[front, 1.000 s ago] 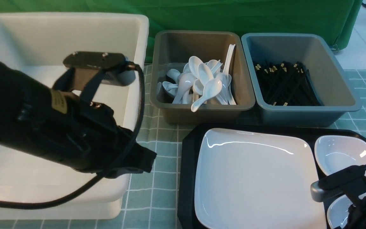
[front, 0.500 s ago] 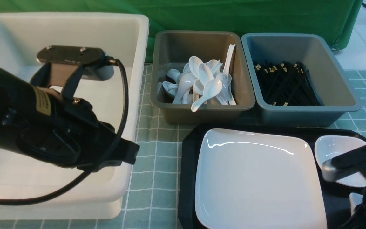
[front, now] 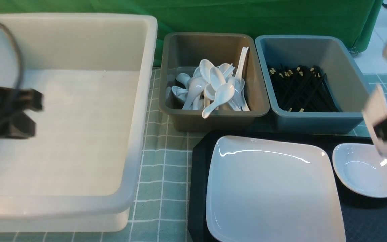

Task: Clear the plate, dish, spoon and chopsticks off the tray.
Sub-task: Use the right arm to put the small plate into the large storage box on the left

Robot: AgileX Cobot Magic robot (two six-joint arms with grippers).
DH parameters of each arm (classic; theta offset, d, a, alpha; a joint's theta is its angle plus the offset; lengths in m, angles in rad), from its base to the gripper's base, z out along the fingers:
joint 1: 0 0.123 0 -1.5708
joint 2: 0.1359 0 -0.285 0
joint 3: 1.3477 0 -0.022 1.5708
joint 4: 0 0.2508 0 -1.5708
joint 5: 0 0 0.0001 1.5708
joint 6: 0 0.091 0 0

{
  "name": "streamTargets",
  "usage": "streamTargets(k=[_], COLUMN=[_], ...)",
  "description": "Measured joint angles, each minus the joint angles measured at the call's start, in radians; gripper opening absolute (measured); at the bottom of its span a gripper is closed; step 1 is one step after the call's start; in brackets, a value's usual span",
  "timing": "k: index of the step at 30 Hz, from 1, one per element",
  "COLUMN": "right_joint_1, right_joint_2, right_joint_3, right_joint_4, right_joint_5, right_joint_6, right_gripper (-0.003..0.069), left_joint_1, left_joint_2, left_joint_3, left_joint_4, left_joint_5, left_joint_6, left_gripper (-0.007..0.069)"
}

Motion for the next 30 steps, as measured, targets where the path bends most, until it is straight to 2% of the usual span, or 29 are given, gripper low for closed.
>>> streamTargets(k=[4, 5, 6, 7, 12, 19, 26, 30], right_joint_1=[0.044, 0.049, 0.110, 0.118, 0.327, 0.542, 0.607, 0.624], right_joint_2=[0.149, 0.166, 0.237, 0.246, 0.503, 0.847, 1.037, 1.115], right_joint_3=[-0.205, -0.215, -0.309, -0.309, -0.586, -0.919, -0.995, -0.998], right_joint_4=[0.175, 0.185, 0.213, 0.213, 0.235, 0.249, 0.250, 0.250], right_joint_5=[-0.032, -0.034, -0.044, -0.046, -0.080, -0.118, -0.164, -0.177], right_joint_6=[-0.148, -0.153, -0.190, -0.190, -0.250, -0.279, -0.283, -0.328], right_gripper=[0.0056, 0.0056, 0.0056, 0.0056, 0.0056, 0.0056, 0.0056, 0.0057], left_joint_1=[0.165, 0.173, 0.193, 0.194, 0.202, 0.203, 0.203, 0.203], left_joint_2=[-0.054, -0.059, -0.077, -0.077, -0.124, -0.197, -0.260, -0.273], left_joint_3=[0.000, 0.000, 0.000, 0.000, 0.000, 0.000, 0.000, 0.000], left_joint_4=[-0.158, -0.167, -0.194, -0.194, -0.204, -0.123, -0.073, -0.069], left_joint_5=[-0.001, -0.001, -0.001, -0.001, -0.001, -0.004, -0.001, 0.004], left_joint_6=[0.107, 0.110, 0.125, 0.127, 0.127, 0.037, 0.009, 0.001], left_gripper=[0.0008, 0.0008, 0.0009, 0.0010, 0.0009, 0.0009, 0.0009, 0.0009])
